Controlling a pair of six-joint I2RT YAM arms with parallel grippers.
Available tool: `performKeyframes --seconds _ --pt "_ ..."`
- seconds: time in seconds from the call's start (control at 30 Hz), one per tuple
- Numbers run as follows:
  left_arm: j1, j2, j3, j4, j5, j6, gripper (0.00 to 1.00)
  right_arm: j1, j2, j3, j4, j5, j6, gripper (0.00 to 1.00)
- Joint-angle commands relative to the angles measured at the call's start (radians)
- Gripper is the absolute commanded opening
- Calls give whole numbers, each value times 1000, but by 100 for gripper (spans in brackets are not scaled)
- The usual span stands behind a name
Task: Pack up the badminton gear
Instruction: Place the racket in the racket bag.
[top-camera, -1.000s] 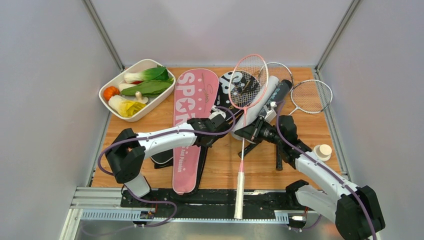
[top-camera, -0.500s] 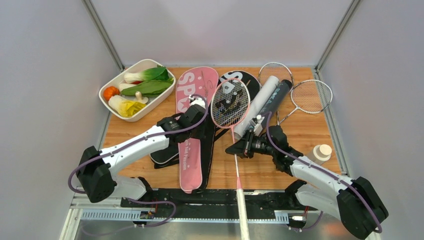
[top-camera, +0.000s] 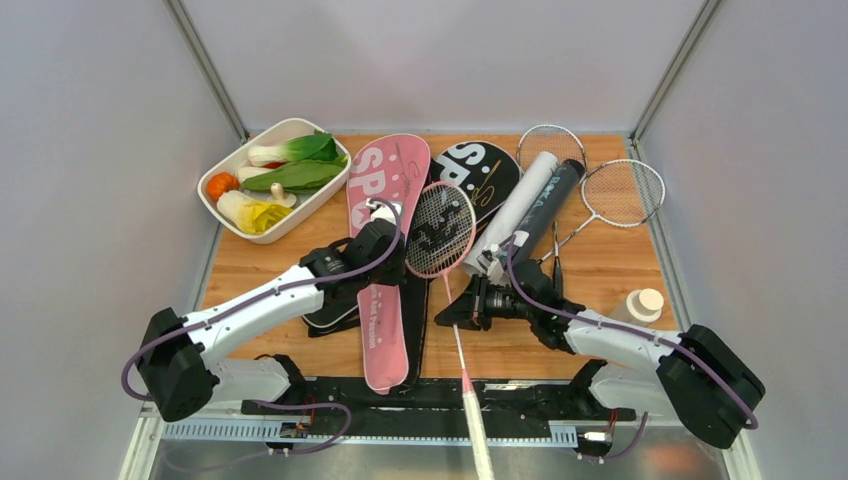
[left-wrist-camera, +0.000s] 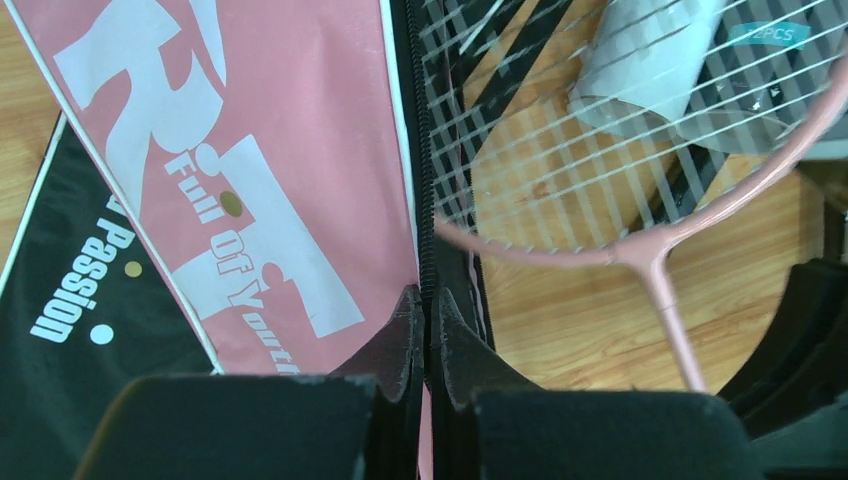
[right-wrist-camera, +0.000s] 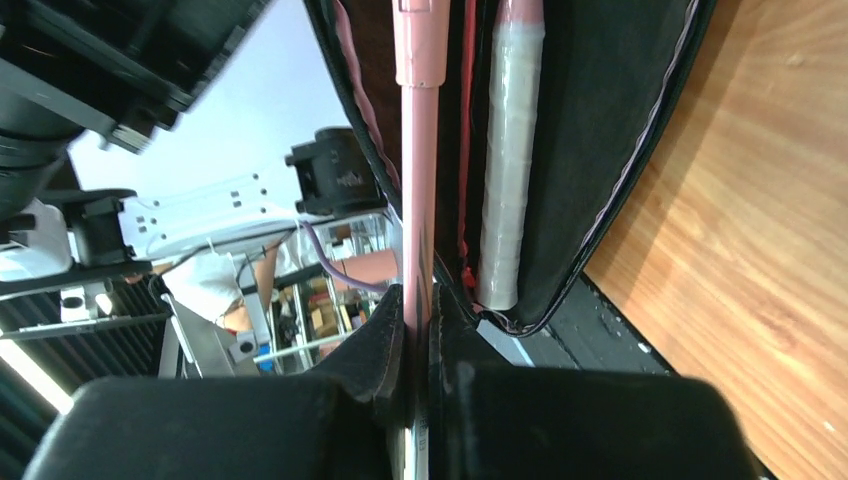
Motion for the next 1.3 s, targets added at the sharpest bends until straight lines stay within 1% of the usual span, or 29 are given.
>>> performKeyframes --seconds 0.0,0.17,0.27,0.43,0.57,0.73,0.87,1.0,1.1,1.27 --pt "-2 -73 -24 111 18 -6 0 47 37 23 124 -28 52 0" --pt "-1 -119 -64 137 64 38 0 46 115 54 238 -66 69 0" --pt "2 -151 -89 154 102 70 0 45 186 120 233 -76 38 0" --pt "9 -209 -143 196 175 73 0 45 347 230 316 -87 28 0" --pt "11 -219 -164 202 217 54 0 41 494 341 308 -76 -37 0" --pt "10 -235 -196 187 245 44 0 26 655 424 416 -102 -11 0" --pt "10 -243 -216 192 256 35 0 16 742 514 371 -92 -45 0" --pt "10 -248 -231 207 297 -5 0 15 788 597 277 -8 -122 0" --pt "10 -255 -234 191 301 -48 0 14 834 650 242 49 -166 0" --pt "11 -282 -243 136 313 -105 0 15 941 720 305 32 -170 0"
